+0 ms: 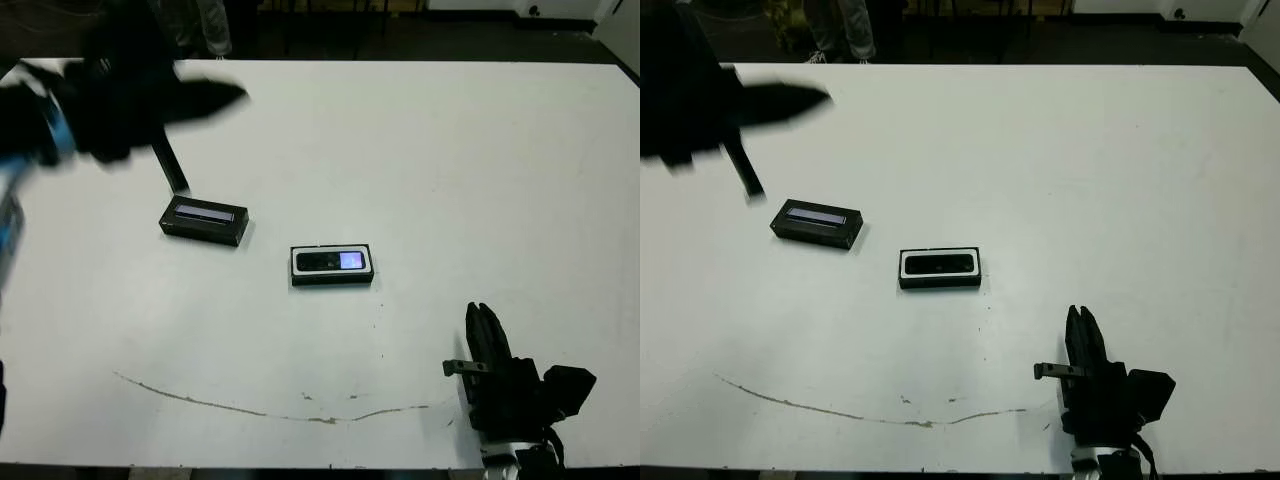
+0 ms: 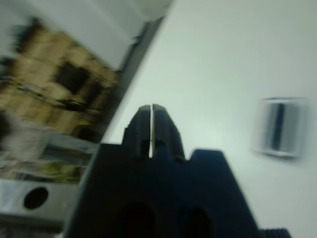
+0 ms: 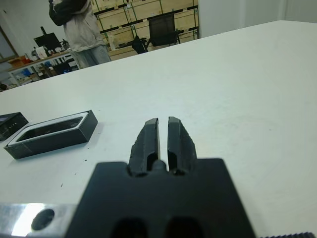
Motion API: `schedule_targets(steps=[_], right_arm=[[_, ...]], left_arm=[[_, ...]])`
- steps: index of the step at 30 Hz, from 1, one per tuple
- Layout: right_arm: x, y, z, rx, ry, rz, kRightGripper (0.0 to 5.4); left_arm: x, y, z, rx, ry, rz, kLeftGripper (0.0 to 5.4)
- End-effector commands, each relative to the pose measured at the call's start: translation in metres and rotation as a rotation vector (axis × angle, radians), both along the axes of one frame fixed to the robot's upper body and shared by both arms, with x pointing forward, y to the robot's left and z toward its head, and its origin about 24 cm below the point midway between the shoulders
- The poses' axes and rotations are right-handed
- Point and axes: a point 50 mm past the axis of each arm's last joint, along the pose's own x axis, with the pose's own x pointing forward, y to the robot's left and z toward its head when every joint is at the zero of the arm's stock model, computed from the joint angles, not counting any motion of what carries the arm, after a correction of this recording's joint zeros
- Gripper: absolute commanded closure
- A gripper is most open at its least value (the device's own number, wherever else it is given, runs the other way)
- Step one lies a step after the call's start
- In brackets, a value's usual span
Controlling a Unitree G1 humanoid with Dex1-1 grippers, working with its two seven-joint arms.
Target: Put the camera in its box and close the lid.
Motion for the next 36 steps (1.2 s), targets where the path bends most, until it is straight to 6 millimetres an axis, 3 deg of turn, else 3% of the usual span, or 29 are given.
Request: schedule_targets(steps=[1,9,15,19,25,31,36], right_arm=[[-0.004,-0.003,-0.005,-0.019,0.037,0.006,5.40],[-0.007,-0.003,-0.004,-0.002,0.066,-0.008,5.40],[-0.007,-0.006,-0.004,0.000,0.074,-0.018,5.40],[-0.006,-0.007,-0.005,0.004,0.070,-0.010,5.40],[-0.007,-0.005,-0.005,0.007,0.077,-0.007,5.40],[-0.007,-0.007,-0.007,0.016,0.066,-0.008,5.40],[-0.008,-0.007,-0.006,-0.005,0.076,-0.008,5.40]], left_arm=[[0.022,0.008,-0.006,0.167,-0.053,0.091,5.38],[0.076,0.011,-0.051,0.448,0.078,0.155,5.38],[0.093,0.003,-0.093,0.618,0.171,0.124,5.38],[0.093,-0.005,-0.115,0.716,0.164,0.064,5.38],[0.081,-0.016,-0.151,1.019,0.022,-0.109,5.38],[0.068,-0.007,-0.177,1.239,-0.187,-0.293,5.38],[0.064,0.003,-0.189,1.398,-0.206,-0.396,5.38]])
